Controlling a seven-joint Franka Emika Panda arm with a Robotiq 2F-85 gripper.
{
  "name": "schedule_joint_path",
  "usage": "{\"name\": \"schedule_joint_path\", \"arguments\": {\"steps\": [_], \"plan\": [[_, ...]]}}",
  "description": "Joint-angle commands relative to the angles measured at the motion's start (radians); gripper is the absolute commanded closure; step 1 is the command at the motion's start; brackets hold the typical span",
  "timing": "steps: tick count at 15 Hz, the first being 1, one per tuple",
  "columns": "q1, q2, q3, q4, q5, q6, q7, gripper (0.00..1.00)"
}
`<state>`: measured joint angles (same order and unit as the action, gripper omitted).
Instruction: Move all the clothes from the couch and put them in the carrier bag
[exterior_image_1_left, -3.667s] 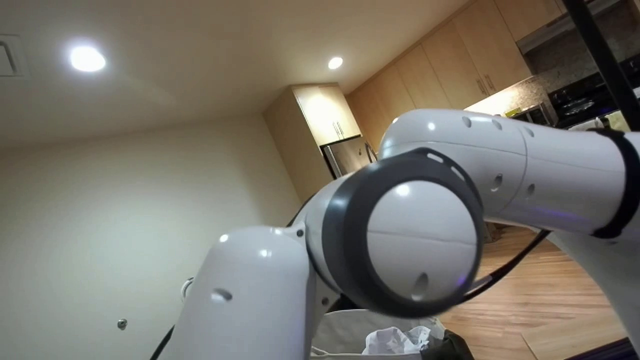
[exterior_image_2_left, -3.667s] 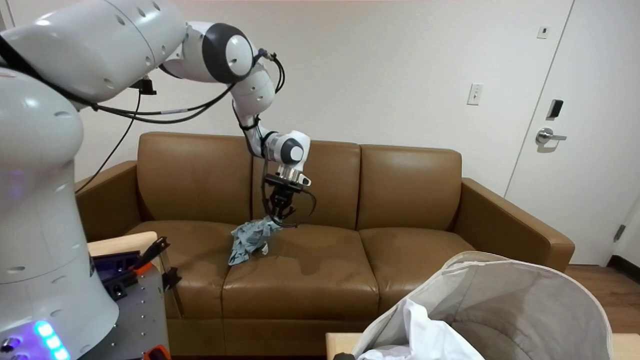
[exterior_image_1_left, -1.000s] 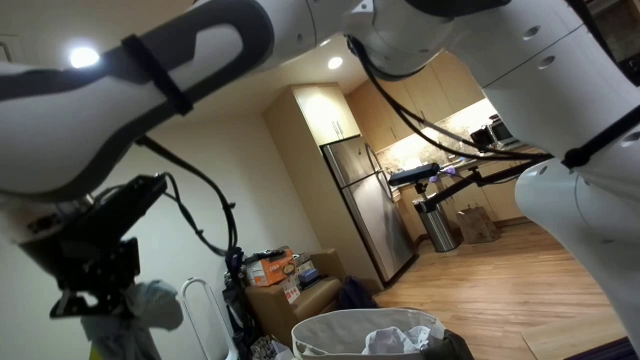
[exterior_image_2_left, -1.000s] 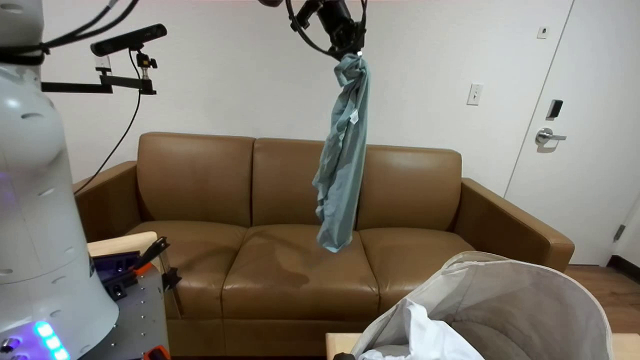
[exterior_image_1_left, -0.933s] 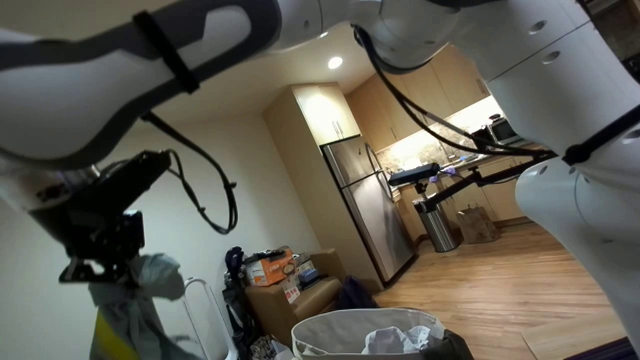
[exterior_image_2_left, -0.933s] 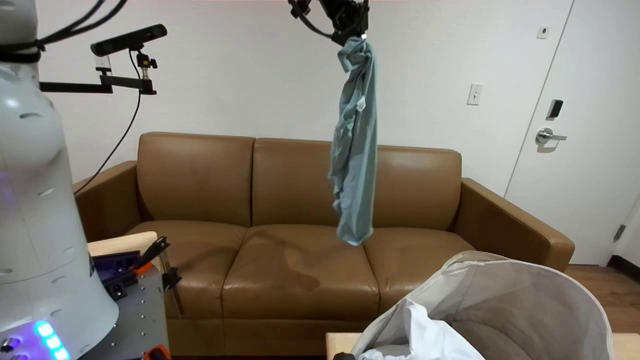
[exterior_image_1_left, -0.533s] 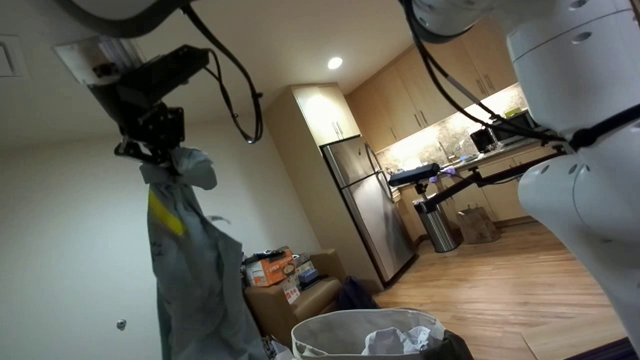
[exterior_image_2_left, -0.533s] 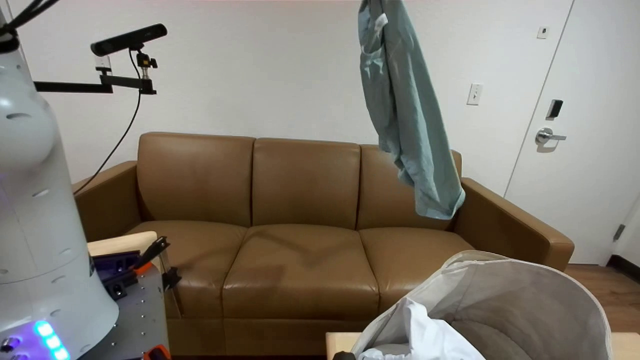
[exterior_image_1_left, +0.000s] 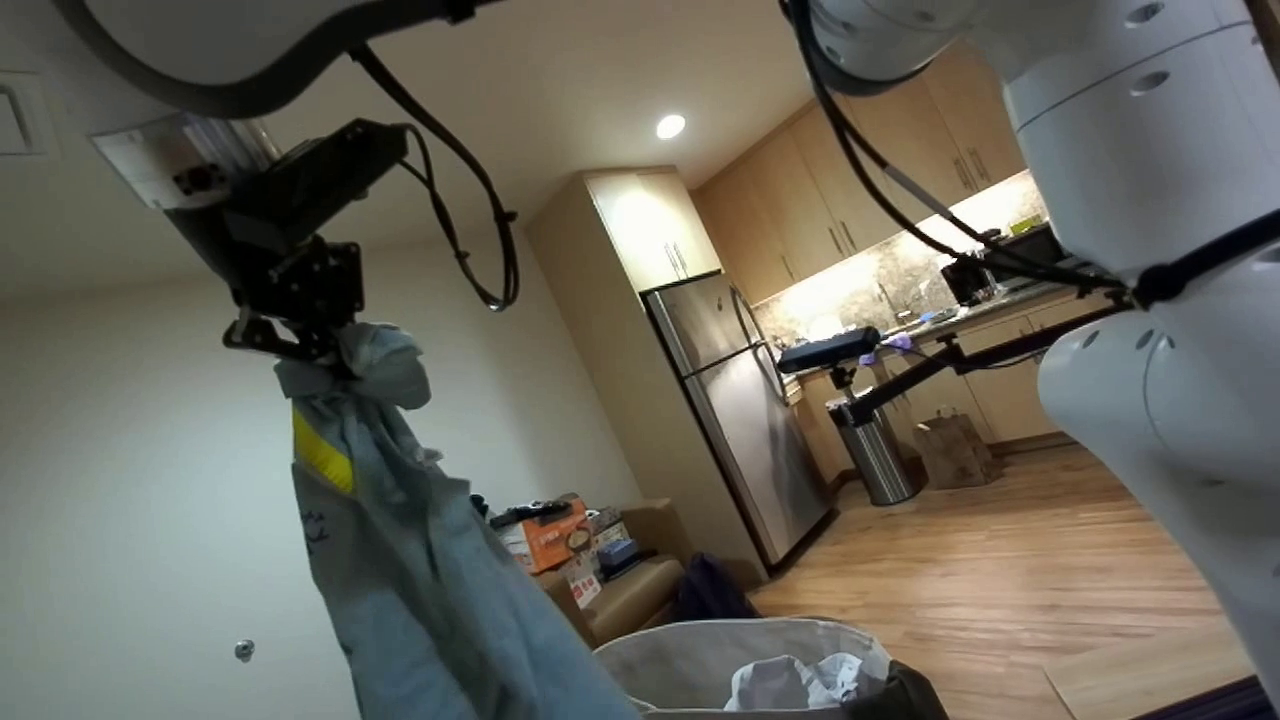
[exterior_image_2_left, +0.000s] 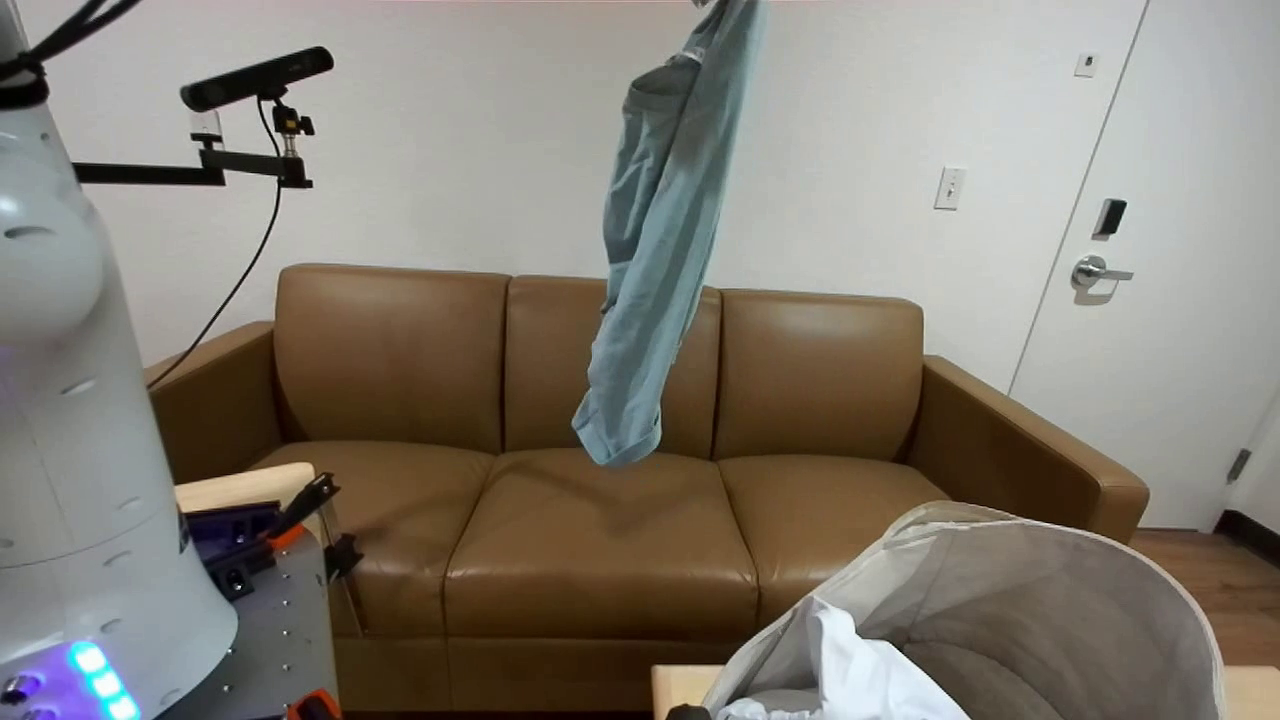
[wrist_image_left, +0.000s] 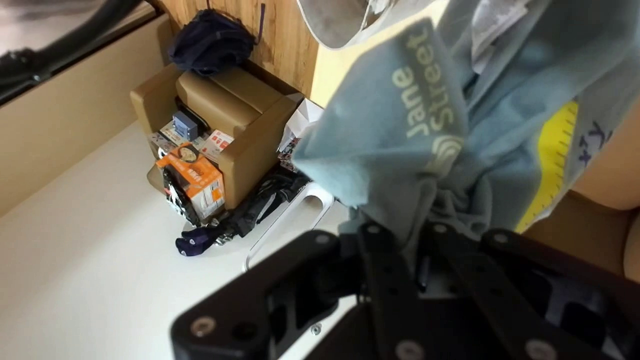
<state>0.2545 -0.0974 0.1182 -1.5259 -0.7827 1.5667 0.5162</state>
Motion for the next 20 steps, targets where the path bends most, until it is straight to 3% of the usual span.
{"name": "schedule_joint_path", "arguments": {"steps": [1, 4, 8, 9, 11, 14, 15, 20], "plan": [[-0.064, -0.081, 0.02, -0.088, -0.059, 0.018, 0.044, 0.96], [-0.115, -0.216, 0.006, -0.251, -0.065, -0.056, 0.106, 0.96], [-0.171, -0.366, -0.005, -0.463, 0.054, -0.188, 0.234, 0.96], [-0.169, -0.264, 0.007, -0.329, 0.02, -0.165, 0.156, 0.89], [-0.183, -0.328, 0.003, -0.422, 0.041, -0.177, 0.198, 0.89], [-0.184, -0.356, 0.003, -0.456, 0.043, -0.177, 0.208, 0.89], [-0.186, -0.343, -0.01, -0.444, 0.062, -0.179, 0.195, 0.96], [-0.294, -0.349, -0.199, -0.436, 0.178, -0.132, 0.115, 0.96]]}}
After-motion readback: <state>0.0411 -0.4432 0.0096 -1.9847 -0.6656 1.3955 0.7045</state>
